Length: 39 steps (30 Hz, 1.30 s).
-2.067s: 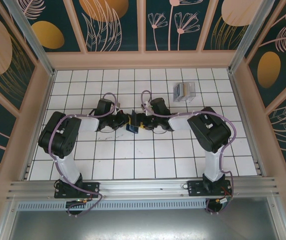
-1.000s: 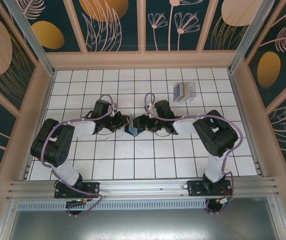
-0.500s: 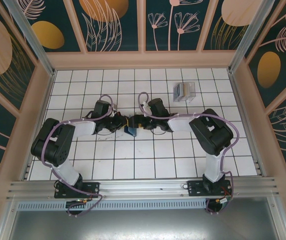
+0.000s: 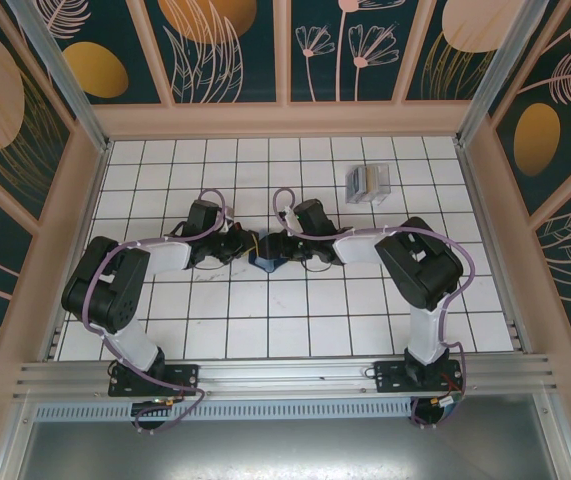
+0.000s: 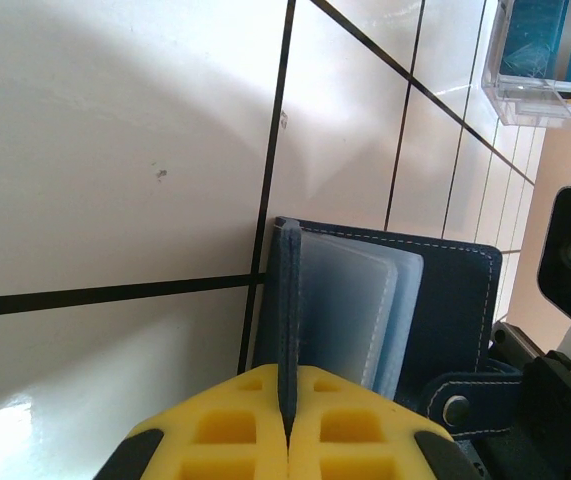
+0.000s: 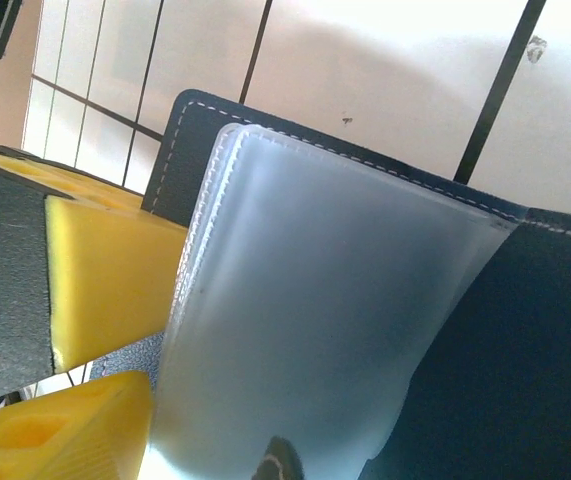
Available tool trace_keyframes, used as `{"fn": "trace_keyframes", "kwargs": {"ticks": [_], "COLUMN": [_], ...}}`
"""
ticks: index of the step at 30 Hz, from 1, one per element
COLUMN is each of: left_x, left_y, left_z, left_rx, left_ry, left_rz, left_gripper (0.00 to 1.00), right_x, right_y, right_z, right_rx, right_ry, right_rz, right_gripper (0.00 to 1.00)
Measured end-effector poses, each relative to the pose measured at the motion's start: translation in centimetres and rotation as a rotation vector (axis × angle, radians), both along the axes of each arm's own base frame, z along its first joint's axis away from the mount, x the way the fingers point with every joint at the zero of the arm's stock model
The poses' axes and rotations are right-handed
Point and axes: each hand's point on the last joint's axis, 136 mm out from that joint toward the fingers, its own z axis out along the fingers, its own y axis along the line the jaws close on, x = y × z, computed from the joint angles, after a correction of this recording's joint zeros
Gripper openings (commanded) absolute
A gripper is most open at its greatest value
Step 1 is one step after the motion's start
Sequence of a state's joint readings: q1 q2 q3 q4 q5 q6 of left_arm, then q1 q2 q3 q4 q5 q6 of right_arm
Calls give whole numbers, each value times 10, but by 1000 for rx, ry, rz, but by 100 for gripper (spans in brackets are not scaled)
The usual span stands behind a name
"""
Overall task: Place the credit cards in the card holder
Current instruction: Flip over the card slot on the card holder.
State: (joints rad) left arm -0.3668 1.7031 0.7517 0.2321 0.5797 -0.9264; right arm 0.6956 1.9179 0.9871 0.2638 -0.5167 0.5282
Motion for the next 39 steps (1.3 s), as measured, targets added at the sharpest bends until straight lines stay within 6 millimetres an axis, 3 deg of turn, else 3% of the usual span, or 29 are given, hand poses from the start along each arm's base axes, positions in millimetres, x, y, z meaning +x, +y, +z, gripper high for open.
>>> {"fn": "trace_keyframes", "kwargs": {"ticks": [26,29,32,39], "left_x": [-1,-1,-1,-1], "left_y": [0,0,-1,-2], "left_z": [-7,-7,-6,-5], "left_rx": [6,6,-1,-5], "left_ry": [15,15,12,8], "left_rz": [-1,0,-6,-13], "left_gripper": [0,0,0,0], "right_x": [0,1,0,-1], "right_y": [-2,-2,-1,-1], "right_z": [-3,-3,-1,-2], "right_rx": [-15,-15,-6,7], "right_ry": [2,4,4,5], "right_rz": [-10,-15,-6,-2], "right_gripper": [67,75,75,66]}}
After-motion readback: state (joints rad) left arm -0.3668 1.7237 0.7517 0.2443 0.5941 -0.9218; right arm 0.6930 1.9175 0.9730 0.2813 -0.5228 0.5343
